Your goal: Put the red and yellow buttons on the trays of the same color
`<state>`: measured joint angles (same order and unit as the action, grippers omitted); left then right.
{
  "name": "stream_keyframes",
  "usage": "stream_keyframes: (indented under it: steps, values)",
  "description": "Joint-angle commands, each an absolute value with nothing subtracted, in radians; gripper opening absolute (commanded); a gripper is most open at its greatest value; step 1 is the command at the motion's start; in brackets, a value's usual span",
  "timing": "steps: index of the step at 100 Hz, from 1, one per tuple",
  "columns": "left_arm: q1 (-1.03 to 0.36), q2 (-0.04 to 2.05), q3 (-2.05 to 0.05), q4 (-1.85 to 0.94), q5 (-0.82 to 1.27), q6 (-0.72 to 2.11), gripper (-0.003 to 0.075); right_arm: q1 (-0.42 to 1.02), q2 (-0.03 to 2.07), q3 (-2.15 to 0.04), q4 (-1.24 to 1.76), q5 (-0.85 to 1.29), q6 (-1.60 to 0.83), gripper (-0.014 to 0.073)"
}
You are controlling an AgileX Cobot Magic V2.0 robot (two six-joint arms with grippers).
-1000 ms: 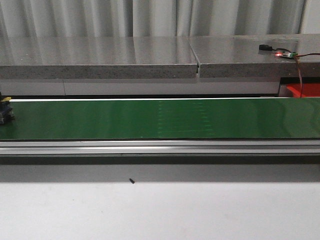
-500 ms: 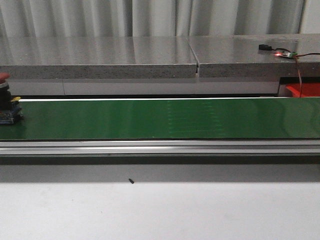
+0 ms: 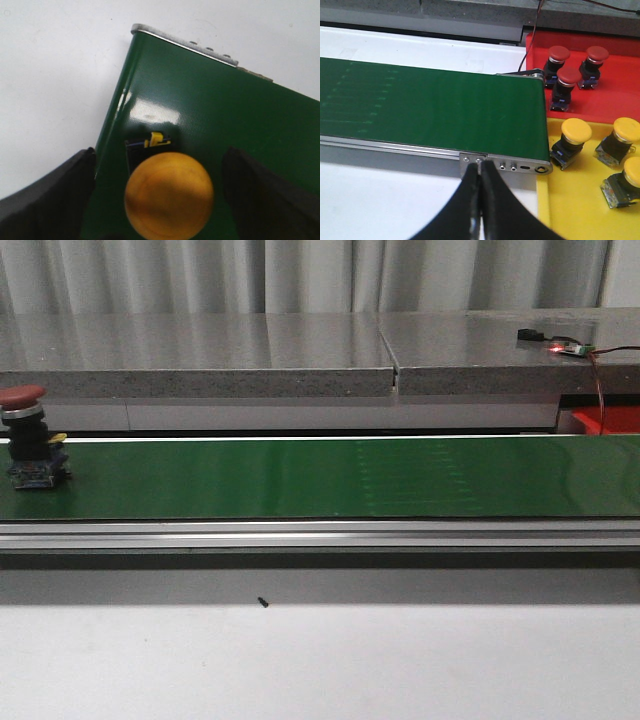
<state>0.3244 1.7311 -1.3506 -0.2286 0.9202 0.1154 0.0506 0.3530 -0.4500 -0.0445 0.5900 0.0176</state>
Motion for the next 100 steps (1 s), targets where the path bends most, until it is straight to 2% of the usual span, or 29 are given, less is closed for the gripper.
stream_keyframes:
  steps: [1,18,26,33,50,71,100]
  values:
    - [0.318,1.658,-1.375,-0.254,0.880,0.121,0.0567,0.047,0.359,-0.472,-0.046,0.523,0.008,-0.0116]
    - [0.312,1.590,-1.375,-0.254,0.870,0.157,0.0559,0.047,0.359,-0.472,-0.046,0.523,0.008,-0.0116]
    - [0.297,1.548,-1.375,-0.254,0.870,0.195,0.0503,0.047,0.359,-0.472,-0.046,0.523,0.008,-0.0116]
    - [0.273,1.508,-1.375,-0.246,0.868,0.201,0.0394,0.047,0.359,-0.472,-0.046,0.523,0.008,-0.0116]
    - [0.197,1.421,-1.373,-0.210,0.862,0.217,-0.0017,0.047,0.359,-0.472,-0.046,0.523,0.008,-0.0116]
    - [0.108,1.316,-1.289,-0.201,0.838,0.218,-0.0019,0.047,0.359,-0.472,-0.046,0.523,0.008,-0.0116]
    - [-0.007,1.134,-1.054,-0.193,0.752,0.245,-0.0019,0.047,0.359,-0.472,-0.046,0.523,0.008,-0.0116]
